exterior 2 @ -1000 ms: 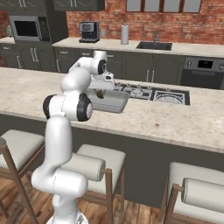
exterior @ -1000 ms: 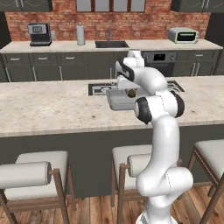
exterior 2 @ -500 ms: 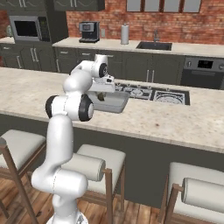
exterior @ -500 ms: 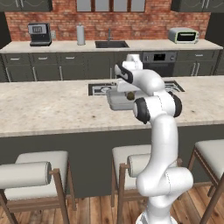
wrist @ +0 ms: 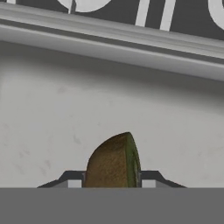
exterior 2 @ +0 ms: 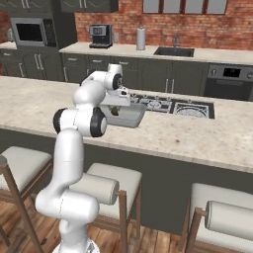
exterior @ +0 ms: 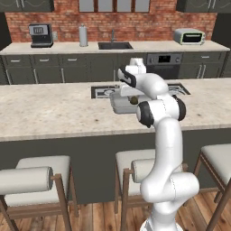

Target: Pick up both kiwis from the fridge and place them inside the tupperware on the counter.

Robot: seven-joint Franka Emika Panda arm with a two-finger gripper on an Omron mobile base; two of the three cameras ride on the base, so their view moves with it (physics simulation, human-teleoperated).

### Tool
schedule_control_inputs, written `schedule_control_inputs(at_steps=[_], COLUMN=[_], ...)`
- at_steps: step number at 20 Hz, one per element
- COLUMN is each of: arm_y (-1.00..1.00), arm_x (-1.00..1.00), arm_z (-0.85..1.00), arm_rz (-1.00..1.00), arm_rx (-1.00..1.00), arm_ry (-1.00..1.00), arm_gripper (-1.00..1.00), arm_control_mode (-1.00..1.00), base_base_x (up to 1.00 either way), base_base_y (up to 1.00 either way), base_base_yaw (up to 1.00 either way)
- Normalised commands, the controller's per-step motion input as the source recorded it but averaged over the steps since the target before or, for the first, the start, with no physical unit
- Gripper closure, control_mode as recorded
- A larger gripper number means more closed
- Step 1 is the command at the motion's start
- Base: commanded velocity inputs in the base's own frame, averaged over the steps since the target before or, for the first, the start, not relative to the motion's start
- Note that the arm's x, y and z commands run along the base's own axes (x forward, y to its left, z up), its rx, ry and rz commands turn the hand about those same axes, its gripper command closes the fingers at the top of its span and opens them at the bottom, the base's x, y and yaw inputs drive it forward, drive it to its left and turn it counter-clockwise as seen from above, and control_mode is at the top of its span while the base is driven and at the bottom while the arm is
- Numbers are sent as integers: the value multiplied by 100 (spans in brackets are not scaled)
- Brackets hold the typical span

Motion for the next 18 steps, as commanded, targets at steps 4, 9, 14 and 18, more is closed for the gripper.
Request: schedule_control_inputs(at_steps=[4, 9, 14, 18], arm_y=[0, 0, 0, 0], arm_x=[15, 14, 9, 1], arm_z=[-9, -11, -17, -24], arm_rz=[0, 0, 0, 0], arm_rx=[0, 0, 0, 0], arm_ry=[0, 0, 0, 0], arm_gripper=[100, 100, 100, 100], arm_control_mode=[-100, -100, -100, -100], base_base_x=[0, 0, 0, 0], base_base_y=[0, 0, 0, 0], base_base_yaw=[0, 0, 0, 0])
